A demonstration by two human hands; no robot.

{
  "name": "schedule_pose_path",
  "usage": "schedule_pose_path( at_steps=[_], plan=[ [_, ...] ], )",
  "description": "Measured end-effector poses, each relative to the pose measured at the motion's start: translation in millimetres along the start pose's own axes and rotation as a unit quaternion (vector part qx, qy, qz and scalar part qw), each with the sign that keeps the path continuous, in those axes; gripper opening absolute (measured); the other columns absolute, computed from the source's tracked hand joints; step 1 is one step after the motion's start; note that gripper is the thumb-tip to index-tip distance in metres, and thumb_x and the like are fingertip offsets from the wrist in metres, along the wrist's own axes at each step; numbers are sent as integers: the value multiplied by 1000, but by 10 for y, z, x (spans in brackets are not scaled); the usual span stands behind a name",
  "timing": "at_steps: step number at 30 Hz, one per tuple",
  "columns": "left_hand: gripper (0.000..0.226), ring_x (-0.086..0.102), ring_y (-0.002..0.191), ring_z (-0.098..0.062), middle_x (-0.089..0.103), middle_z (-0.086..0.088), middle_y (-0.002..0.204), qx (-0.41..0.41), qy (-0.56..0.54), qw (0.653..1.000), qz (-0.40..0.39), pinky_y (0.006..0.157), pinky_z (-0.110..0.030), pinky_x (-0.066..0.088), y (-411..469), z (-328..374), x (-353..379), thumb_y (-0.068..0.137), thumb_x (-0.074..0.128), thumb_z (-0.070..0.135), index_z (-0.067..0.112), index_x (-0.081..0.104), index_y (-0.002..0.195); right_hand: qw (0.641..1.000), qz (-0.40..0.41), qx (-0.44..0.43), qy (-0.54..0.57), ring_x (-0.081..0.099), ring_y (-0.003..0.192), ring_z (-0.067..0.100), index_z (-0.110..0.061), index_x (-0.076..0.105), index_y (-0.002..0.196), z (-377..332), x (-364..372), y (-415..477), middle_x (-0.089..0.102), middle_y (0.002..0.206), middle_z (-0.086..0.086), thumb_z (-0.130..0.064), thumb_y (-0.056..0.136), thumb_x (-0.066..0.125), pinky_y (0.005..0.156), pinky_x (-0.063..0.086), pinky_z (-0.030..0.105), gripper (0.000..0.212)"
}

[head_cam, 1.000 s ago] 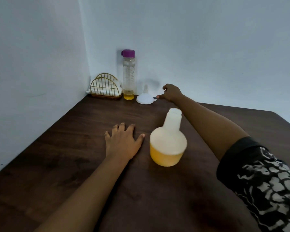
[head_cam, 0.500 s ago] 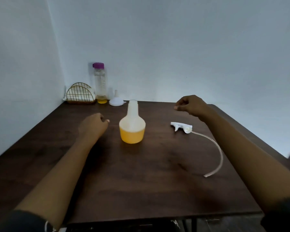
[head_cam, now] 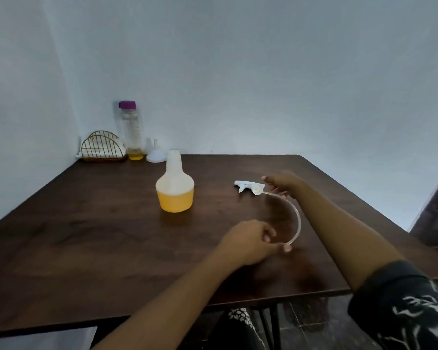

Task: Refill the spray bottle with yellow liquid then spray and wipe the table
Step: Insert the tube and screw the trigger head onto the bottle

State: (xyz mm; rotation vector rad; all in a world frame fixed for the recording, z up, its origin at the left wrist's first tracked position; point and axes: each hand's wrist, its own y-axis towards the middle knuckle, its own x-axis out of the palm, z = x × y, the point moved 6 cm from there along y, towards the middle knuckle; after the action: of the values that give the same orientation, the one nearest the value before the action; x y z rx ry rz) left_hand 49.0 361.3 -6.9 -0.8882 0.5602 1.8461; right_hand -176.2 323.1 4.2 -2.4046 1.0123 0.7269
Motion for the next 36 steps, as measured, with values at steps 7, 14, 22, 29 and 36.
schedule_pose_path(
  at_steps=[7, 14, 22, 29, 36],
  plan=[
    [26, 62, 88, -13, 65, 9, 86, 31, 54, 998, 19, 74, -31, 50, 254, 190, 223, 68, 77, 44, 27, 66, 85, 998, -44, 43, -32, 41, 48, 15, -13, 57, 67, 1, 166, 158, 49, 61, 2, -52, 73, 70, 51, 31, 22, 42],
    [13, 64, 87, -15, 71, 4, 87, 39, 47, 996, 64, 72, -29, 47, 308, 208, 254, 76, 72, 37, 25, 69, 81, 994, -82, 66, -30, 51, 59, 20, -7, 54, 75, -83, 287, 268, 53, 67, 9, -30, 80, 71, 58, 41, 29, 29],
    [8, 61, 84, -9, 69, 6, 88, 92, 64, 991, 77, 72, -27, 47, 133, 54, -113, 78, 70, 32, 24, 70, 82, 963, -162, 94, 194, 61, 43, 15, 2, 58, 85, -233, 282, 136, 65, 59, 12, -25, 87, 65, 44, 54, 25, 28],
    [5, 58, 75, -2, 66, 11, 81, 147, 15, 969, 200, 66, -15, 44, -265, -219, -981, 78, 73, 28, 26, 71, 81, 825, -182, 33, 534, 67, 53, 20, 7, 58, 91, -706, 207, -77, 66, 68, 15, -21, 87, 64, 51, 57, 29, 29],
    [9, 66, 72, -2, 72, 7, 72, 112, -183, 901, 376, 67, -13, 50, -462, -676, -1946, 81, 71, 17, 25, 73, 82, 713, -150, -8, 685, 67, 72, 21, 4, 56, 115, -1226, 346, -267, 63, 101, 15, -16, 82, 70, 57, 59, 33, 41]
  ],
)
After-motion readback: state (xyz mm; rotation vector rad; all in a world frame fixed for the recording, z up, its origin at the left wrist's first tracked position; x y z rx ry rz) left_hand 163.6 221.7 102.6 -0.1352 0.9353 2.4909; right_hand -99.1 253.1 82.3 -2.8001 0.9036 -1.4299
